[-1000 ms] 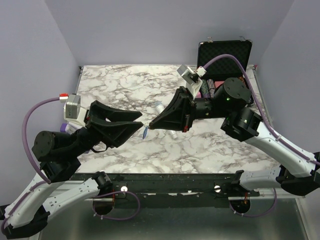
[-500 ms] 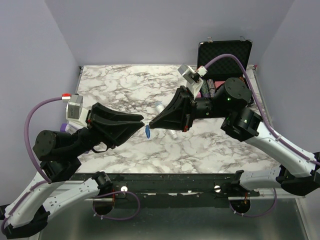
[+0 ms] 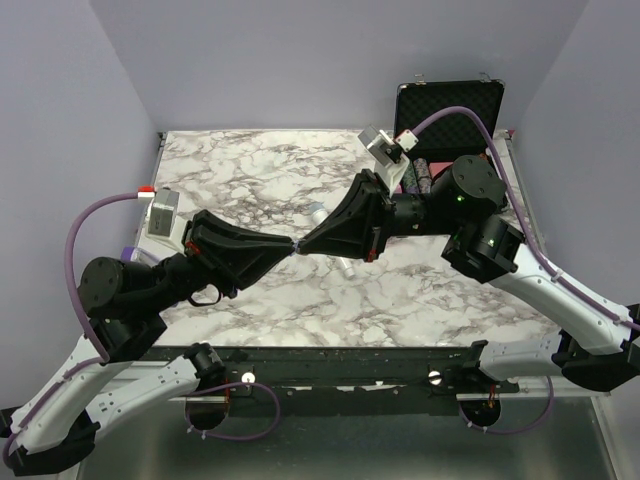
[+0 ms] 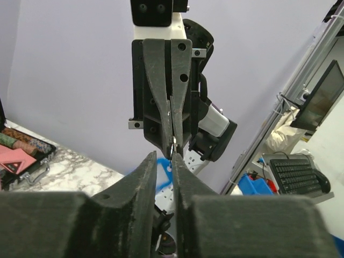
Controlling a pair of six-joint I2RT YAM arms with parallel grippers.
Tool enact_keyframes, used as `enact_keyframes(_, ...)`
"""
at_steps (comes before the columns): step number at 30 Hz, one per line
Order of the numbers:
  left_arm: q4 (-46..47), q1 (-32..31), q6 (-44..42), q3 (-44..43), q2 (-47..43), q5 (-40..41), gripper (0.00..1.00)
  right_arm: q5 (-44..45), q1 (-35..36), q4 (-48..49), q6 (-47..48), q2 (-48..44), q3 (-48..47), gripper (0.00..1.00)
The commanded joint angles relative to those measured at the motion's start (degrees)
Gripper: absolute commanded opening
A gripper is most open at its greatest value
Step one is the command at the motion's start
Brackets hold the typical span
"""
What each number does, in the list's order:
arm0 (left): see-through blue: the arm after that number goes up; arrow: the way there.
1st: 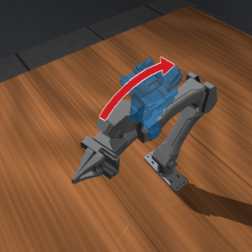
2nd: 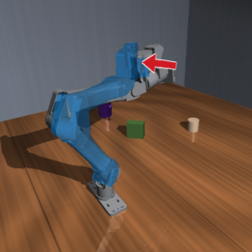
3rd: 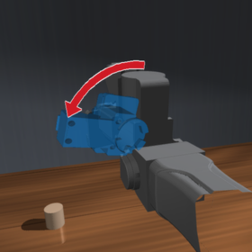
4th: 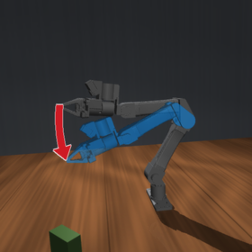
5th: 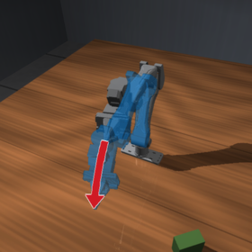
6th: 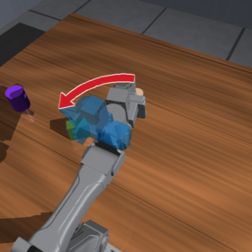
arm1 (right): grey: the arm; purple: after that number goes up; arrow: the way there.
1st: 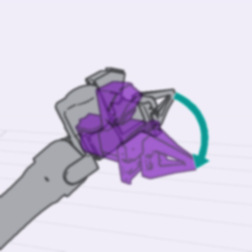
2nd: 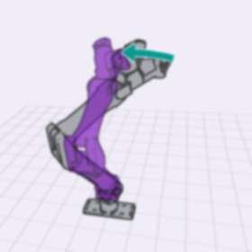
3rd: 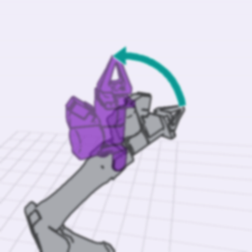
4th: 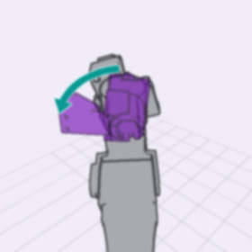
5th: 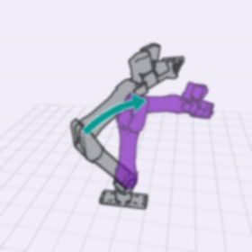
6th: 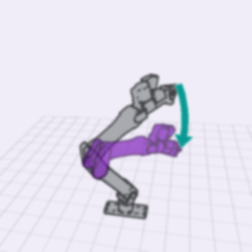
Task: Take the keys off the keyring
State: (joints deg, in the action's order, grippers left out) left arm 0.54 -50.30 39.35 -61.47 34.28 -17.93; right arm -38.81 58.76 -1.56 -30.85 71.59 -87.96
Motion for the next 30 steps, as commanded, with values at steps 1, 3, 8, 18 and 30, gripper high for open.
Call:
enact_keyframes(1, -0.45, -0.41, 0.46, 0.39, 0.17, -1.49, 0.2, 0.66, -0.14, 2.97, -0.61, 0.13, -0.63, 0.01)
enact_keyframes(3, -0.45, -0.5, 0.55, 0.21, 0.52, -1.84, 0.16, 0.84, -0.14, 2.97, -0.61, 0.13, -0.54, 0.01)
enact_keyframes(8, -0.45, -0.76, 0.64, -0.75, 1.05, -2.02, 0.14, 0.93, -0.14, 2.88, -0.61, 0.13, -0.37, 0.01)
enact_keyframes(18, -0.45, -0.76, -0.16, -1.54, 0.44, -1.4, 0.27, 0.93, -0.14, 2.79, -0.61, -0.22, -0.01, 0.01)
enact_keyframes(30, -0.36, -0.76, -0.42, -1.72, 0.52, -1.67, 0.35, 0.75, -0.05, 2.97, -0.79, 0.13, 0.51, 0.01)
